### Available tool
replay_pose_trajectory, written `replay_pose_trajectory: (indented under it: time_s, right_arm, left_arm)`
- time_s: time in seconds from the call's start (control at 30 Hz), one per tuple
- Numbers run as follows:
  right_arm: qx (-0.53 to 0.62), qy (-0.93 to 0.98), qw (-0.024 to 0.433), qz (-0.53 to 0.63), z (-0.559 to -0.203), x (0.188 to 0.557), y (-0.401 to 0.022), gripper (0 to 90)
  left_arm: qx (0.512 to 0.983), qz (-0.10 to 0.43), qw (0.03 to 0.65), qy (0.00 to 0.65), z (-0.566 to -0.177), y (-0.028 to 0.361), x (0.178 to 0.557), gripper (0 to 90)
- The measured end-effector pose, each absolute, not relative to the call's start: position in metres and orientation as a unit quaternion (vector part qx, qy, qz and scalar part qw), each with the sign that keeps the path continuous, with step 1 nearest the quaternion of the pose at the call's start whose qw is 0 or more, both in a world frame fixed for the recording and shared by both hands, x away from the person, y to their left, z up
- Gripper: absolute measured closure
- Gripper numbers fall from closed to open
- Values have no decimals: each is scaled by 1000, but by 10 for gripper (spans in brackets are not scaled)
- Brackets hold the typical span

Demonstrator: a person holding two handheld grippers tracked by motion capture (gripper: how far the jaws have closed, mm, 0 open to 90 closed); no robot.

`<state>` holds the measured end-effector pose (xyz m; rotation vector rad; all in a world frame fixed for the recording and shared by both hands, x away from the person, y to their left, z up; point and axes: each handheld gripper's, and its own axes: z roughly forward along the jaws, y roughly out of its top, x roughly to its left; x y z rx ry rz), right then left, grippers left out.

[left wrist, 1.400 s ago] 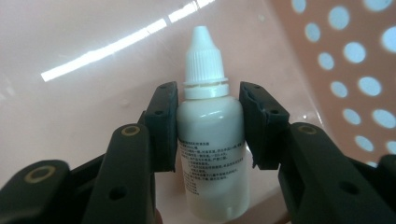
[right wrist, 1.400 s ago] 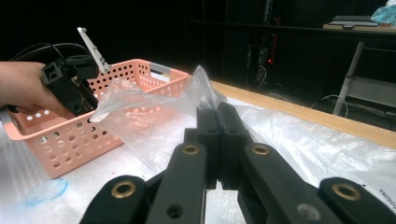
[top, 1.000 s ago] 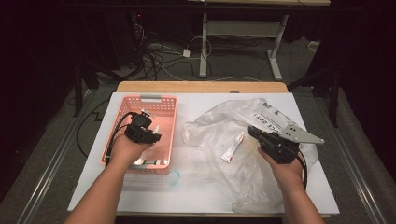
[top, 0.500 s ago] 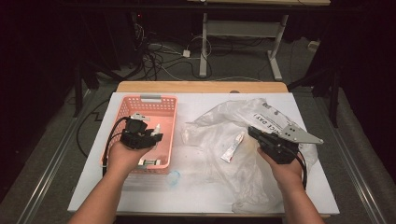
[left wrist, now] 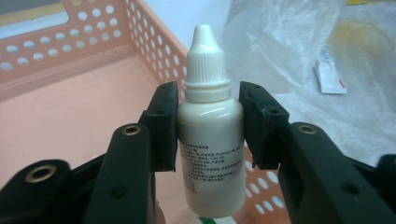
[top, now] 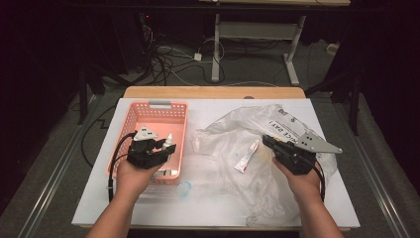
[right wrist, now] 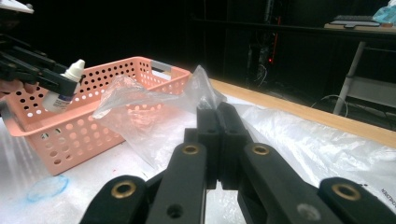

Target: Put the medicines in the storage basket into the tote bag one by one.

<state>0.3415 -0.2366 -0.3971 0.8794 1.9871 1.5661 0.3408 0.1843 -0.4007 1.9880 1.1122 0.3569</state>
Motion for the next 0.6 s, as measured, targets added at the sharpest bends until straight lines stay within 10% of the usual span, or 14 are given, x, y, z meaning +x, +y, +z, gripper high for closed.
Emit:
replay_pose_trajectory:
  time_s: [0.6]
  right_arm:
    - [316, 724, 231, 567, -397, 340, -236, 900]
  left_arm:
    - [780, 145, 454, 406, -396, 167, 312, 581]
